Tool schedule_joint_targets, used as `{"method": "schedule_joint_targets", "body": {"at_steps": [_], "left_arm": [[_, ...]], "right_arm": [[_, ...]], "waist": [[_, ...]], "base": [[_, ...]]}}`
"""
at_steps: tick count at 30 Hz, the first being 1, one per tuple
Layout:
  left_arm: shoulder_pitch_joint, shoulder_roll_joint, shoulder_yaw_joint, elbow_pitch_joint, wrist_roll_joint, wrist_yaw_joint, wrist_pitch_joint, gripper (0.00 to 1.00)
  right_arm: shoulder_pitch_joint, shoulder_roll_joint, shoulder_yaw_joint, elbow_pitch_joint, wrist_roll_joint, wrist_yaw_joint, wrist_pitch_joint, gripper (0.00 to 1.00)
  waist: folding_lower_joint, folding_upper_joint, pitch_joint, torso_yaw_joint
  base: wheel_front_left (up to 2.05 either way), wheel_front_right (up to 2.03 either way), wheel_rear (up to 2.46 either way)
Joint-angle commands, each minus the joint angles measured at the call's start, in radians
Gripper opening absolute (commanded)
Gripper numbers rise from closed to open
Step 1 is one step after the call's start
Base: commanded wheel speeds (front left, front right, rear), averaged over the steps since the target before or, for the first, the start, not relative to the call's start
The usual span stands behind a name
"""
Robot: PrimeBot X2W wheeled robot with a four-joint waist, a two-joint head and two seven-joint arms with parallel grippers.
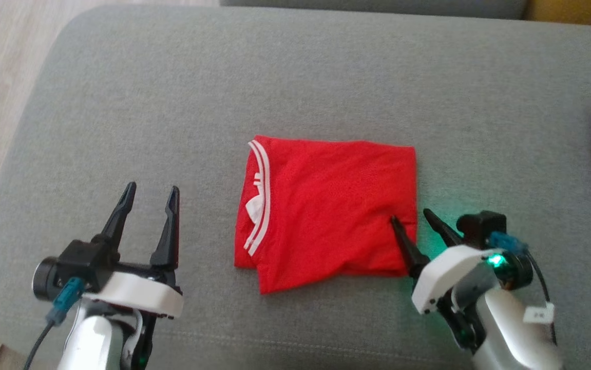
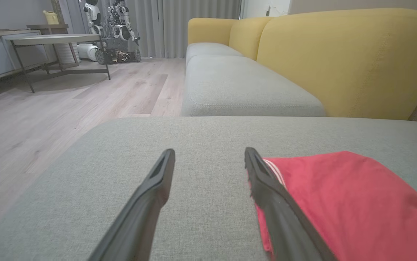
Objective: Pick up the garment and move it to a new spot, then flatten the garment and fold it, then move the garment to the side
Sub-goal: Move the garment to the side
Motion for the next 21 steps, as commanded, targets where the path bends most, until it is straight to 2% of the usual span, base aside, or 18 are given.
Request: {"method": "schedule_joint_targets", "body": {"at_steps": [1, 4, 5, 6, 7, 13, 18, 21], "left_arm": [[-0.05, 0.007, 0.034, -0.025, -0.004, 0.0, -0.013, 1.0], [-0.059, 0.005, 0.032, -0.016, -0.002, 0.001, -0.016, 1.0], [-0.062, 0.005, 0.031, -0.014, -0.001, 0.001, -0.017, 1.0], [-0.063, 0.004, 0.031, -0.012, -0.001, 0.001, -0.018, 1.0], [-0.064, 0.004, 0.031, -0.011, -0.001, 0.002, -0.018, 1.0], [-0.06, 0.005, 0.038, -0.014, 0.002, 0.008, -0.021, 1.0], [-0.057, 0.009, 0.041, -0.027, 0.004, 0.007, -0.021, 1.0], [-0.06, 0.011, 0.043, -0.038, 0.005, 0.005, -0.021, 1.0]], "right_arm": [[-0.06, 0.014, 0.028, 0.01, 0.011, -0.001, 0.014, 1.0], [-0.098, 0.015, 0.04, 0.08, 0.019, -0.001, 0.043, 1.0], [-0.109, 0.016, 0.047, 0.094, 0.022, -0.001, 0.047, 0.54], [-0.118, 0.016, 0.055, 0.105, 0.025, -0.001, 0.05, 0.2], [-0.125, 0.016, 0.061, 0.113, 0.027, -0.001, 0.052, 0.0], [-0.153, -0.006, 0.086, 0.093, 0.012, -0.001, 0.023, 0.0], [-0.16, -0.05, 0.083, 0.049, 0.001, -0.001, 0.022, 0.0], [-0.165, -0.1, 0.043, 0.013, 0.003, -0.001, 0.038, 0.0]], "waist": [[-0.0001, 0.0, 0.015, 0.015], [-0.0001, 0.0, 0.022, 0.022], [-0.0001, 0.0, 0.023, 0.023], [-0.0001, 0.0, 0.024, 0.023], [-0.0001, 0.0, 0.025, 0.022], [-0.0001, 0.0, 0.025, -0.012], [-0.0001, 0.0, 0.028, -0.057], [-0.0001, 0.0, 0.033, -0.094]], "base": [[0.0, 0.0, 0.0], [0.0, 0.0, 0.0], [0.0, 0.0, 0.0], [0.0, 0.0, 0.0], [0.0, 0.0, 0.0], [0.0, 0.0, 0.0], [0.0, 0.0, 0.0], [0.0, 0.0, 0.0]]}}
